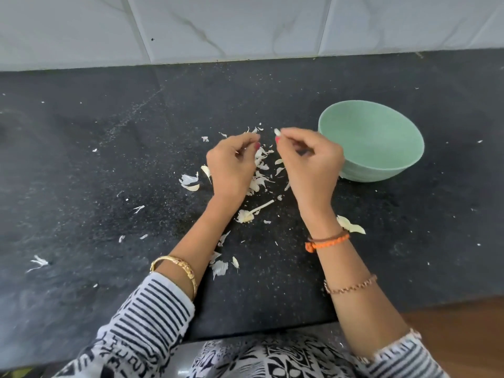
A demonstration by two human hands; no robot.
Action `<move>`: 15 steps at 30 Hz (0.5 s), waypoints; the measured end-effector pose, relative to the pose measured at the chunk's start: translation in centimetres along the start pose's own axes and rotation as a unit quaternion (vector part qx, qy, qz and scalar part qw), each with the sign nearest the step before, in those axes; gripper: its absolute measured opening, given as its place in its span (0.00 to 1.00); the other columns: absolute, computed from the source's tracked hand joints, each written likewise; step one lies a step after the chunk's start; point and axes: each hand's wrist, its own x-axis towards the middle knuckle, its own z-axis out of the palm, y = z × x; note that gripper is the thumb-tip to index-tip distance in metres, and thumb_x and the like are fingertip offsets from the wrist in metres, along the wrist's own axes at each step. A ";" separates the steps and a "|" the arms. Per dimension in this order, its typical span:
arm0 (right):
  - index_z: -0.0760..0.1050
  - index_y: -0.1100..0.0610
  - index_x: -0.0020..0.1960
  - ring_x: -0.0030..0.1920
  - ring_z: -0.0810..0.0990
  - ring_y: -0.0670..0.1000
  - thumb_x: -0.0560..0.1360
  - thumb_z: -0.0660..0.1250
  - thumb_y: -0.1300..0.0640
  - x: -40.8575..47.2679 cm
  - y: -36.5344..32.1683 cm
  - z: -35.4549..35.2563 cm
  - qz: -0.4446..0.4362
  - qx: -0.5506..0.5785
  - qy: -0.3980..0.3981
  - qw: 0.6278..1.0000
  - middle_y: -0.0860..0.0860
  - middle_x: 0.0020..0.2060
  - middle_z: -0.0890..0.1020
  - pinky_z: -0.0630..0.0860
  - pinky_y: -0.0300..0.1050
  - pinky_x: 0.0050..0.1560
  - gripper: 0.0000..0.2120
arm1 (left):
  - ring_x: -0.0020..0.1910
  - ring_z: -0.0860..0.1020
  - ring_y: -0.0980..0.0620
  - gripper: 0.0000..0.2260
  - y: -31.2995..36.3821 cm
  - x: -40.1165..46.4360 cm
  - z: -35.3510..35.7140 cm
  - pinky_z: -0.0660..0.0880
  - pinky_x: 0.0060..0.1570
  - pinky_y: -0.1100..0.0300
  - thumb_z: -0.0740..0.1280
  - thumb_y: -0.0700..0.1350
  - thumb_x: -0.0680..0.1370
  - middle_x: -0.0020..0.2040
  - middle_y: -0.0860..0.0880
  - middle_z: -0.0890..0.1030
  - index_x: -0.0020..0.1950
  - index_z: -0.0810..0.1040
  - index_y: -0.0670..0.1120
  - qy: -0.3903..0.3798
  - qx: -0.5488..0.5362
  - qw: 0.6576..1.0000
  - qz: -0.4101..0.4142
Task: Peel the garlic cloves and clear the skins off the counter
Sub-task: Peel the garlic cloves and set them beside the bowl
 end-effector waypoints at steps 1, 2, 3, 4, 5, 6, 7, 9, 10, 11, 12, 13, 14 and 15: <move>0.83 0.57 0.44 0.36 0.80 0.47 0.69 0.70 0.63 -0.8 0.0 -1.0 -0.003 -0.024 0.003 1.000 0.46 0.34 0.81 0.78 0.45 0.39 0.06 | 0.38 0.79 0.52 0.07 0.2 -0.5 0.1 0.75 0.44 0.60 0.68 0.35 0.73 0.41 0.52 0.82 0.47 0.84 0.42 -0.012 0.016 1.000 0.020; 0.83 0.56 0.44 0.36 0.79 0.47 0.69 0.69 0.62 -1.5 0.2 -2.0 -0.007 -0.051 0.005 0.999 0.46 0.34 0.81 0.78 0.45 0.39 0.06 | 0.40 0.79 0.50 0.09 0.4 -0.7 0.1 0.75 0.46 0.59 0.66 0.35 0.73 0.42 0.52 0.82 0.48 0.84 0.42 -0.020 0.033 0.998 0.040; 0.83 0.56 0.44 0.36 0.79 0.47 0.69 0.69 0.62 -2.4 0.4 -3.0 -0.016 -0.082 0.009 0.996 0.45 0.34 0.81 0.77 0.46 0.38 0.06 | 0.41 0.79 0.50 0.11 0.5 -0.8 0.1 0.75 0.47 0.58 0.64 0.35 0.72 0.43 0.51 0.83 0.49 0.84 0.43 -0.026 0.049 0.997 0.057; 0.83 0.56 0.44 0.36 0.79 0.47 0.69 0.69 0.62 -3.1 0.6 -3.9 -0.028 -0.114 0.017 0.993 0.45 0.35 0.81 0.77 0.46 0.38 0.06 | 0.41 0.78 0.51 0.13 0.6 -0.9 0.0 0.74 0.47 0.59 0.62 0.36 0.72 0.45 0.49 0.84 0.49 0.83 0.43 -0.029 0.059 0.996 0.068; 0.82 0.56 0.44 0.36 0.79 0.48 0.69 0.69 0.62 -3.8 0.8 -4.7 -0.041 -0.142 0.027 0.989 0.44 0.35 0.80 0.76 0.45 0.37 0.06 | 0.40 0.77 0.53 0.13 0.6 -0.9 -0.2 0.73 0.46 0.61 0.61 0.37 0.72 0.45 0.48 0.84 0.50 0.83 0.43 -0.030 0.065 0.995 0.074; 0.82 0.56 0.44 0.35 0.78 0.50 0.70 0.69 0.63 -4.4 1.1 -5.5 -0.053 -0.169 0.038 0.984 0.45 0.36 0.81 0.75 0.44 0.36 0.06 | 0.39 0.75 0.55 0.13 0.6 -0.7 -0.4 0.72 0.45 0.63 0.61 0.38 0.72 0.45 0.48 0.84 0.50 0.83 0.43 -0.033 0.074 0.993 0.082; 0.82 0.56 0.45 0.35 0.79 0.52 0.71 0.67 0.62 -5.1 1.3 -6.2 -0.063 -0.196 0.045 0.977 0.46 0.36 0.82 0.73 0.41 0.36 0.06 | 0.38 0.75 0.56 0.12 0.5 -0.5 -0.7 0.71 0.44 0.65 0.62 0.39 0.73 0.45 0.48 0.84 0.50 0.83 0.43 -0.042 0.087 0.991 0.091; 0.82 0.57 0.45 0.34 0.78 0.54 0.72 0.64 0.61 -6.4 1.5 -7.5 -0.075 -0.247 0.054 0.965 0.49 0.36 0.83 0.67 0.36 0.35 0.08 | 0.36 0.77 0.54 0.10 0.2 0.0 -1.3 0.72 0.43 0.64 0.64 0.41 0.75 0.45 0.48 0.84 0.50 0.84 0.44 -0.075 0.112 0.987 0.092; 0.82 0.57 0.45 0.34 0.78 0.55 0.72 0.63 0.61 -7.0 1.5 -8.0 -0.074 -0.261 0.058 0.961 0.50 0.36 0.83 0.65 0.35 0.36 0.09 | 0.34 0.76 0.53 0.09 0.1 0.3 -1.6 0.73 0.43 0.62 0.65 0.41 0.76 0.45 0.48 0.84 0.51 0.84 0.45 -0.090 0.120 0.985 0.085; 0.82 0.57 0.45 0.34 0.78 0.55 0.72 0.63 0.62 -7.4 1.5 -8.5 -0.067 -0.267 0.063 0.959 0.51 0.36 0.83 0.63 0.34 0.36 0.09 | 0.32 0.75 0.52 0.08 0.1 0.4 -1.8 0.73 0.42 0.62 0.66 0.42 0.76 0.44 0.48 0.84 0.51 0.84 0.45 -0.100 0.129 0.983 0.081; 0.82 0.58 0.45 0.34 0.78 0.55 0.71 0.65 0.63 -7.7 1.3 -8.8 -0.055 -0.270 0.070 0.959 0.51 0.37 0.83 0.62 0.33 0.36 0.08 | 0.32 0.75 0.51 0.08 0.1 0.4 -2.0 0.71 0.42 0.62 0.66 0.42 0.76 0.42 0.47 0.84 0.51 0.84 0.46 -0.107 0.140 0.981 0.084; 0.83 0.58 0.45 0.35 0.78 0.55 0.70 0.66 0.64 -7.9 1.2 -9.1 -0.039 -0.272 0.075 0.959 0.51 0.37 0.83 0.62 0.33 0.36 0.08 | 0.33 0.77 0.48 0.08 0.1 0.3 -2.0 0.70 0.43 0.62 0.65 0.43 0.77 0.41 0.46 0.84 0.51 0.84 0.45 -0.116 0.154 0.977 0.090; 0.83 0.58 0.45 0.36 0.79 0.55 0.70 0.67 0.65 -7.9 1.1 -9.3 -0.022 -0.275 0.076 0.958 0.51 0.38 0.83 0.64 0.35 0.36 0.08 | 0.36 0.78 0.45 0.08 0.1 0.2 -2.0 0.70 0.44 0.61 0.65 0.43 0.77 0.41 0.45 0.84 0.51 0.83 0.45 -0.127 0.169 0.973 0.094; 0.83 0.57 0.45 0.37 0.79 0.56 0.70 0.68 0.65 -7.9 1.1 -9.4 0.000 -0.277 0.069 0.958 0.51 0.39 0.83 0.66 0.38 0.37 0.08 | 0.40 0.79 0.44 0.09 0.1 0.1 -1.9 0.70 0.46 0.60 0.65 0.43 0.77 0.42 0.45 0.84 0.52 0.83 0.45 -0.137 0.184 0.969 0.096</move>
